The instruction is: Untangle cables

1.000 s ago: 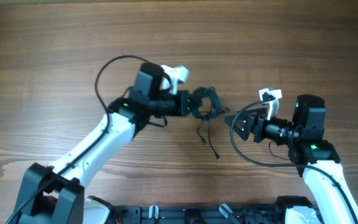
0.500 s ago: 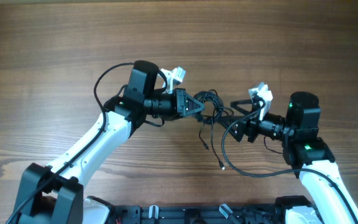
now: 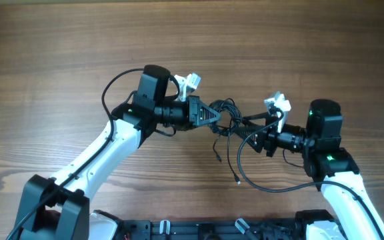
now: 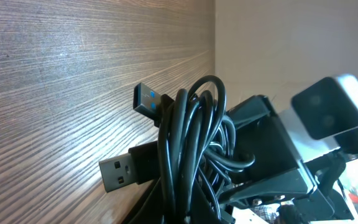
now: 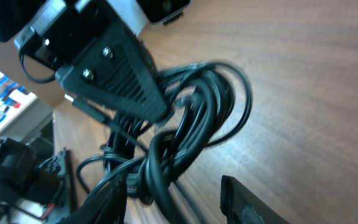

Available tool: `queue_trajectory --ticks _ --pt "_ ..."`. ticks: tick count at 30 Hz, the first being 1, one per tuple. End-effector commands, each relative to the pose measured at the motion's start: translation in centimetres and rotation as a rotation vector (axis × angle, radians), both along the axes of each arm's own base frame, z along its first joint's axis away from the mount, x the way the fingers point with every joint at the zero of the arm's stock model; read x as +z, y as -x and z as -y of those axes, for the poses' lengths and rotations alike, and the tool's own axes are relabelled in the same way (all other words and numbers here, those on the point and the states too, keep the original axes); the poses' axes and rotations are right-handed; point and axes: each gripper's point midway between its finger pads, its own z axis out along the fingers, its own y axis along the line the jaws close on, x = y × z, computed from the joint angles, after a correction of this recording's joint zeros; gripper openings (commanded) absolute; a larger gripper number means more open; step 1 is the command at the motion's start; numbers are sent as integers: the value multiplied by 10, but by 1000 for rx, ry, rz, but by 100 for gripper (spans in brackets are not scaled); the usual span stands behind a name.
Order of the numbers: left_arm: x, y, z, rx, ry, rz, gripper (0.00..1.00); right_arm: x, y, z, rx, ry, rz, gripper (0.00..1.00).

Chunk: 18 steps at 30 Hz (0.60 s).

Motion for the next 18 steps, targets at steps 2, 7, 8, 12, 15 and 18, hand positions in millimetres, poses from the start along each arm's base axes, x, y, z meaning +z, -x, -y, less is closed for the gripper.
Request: queue_trajectory --ticks 2,7,8,12,15,18 --pt "4 3 3 -15 25 -28 4 9 9 -7 73 -45 9 47" --pt "4 3 3 -15 25 -31 4 12 10 -8 84 -55 22 31" --pt "4 3 3 -15 25 -31 4 12 10 -8 84 -55 23 28" --pt "4 3 3 -13 26 -35 4 14 9 -9 84 -57 30 20" --pt "3 2 3 4 19 -53 4 14 8 -9 77 -64 11 19" --pt "4 -2 3 21 21 -53 4 14 10 -11 85 -64 11 18"
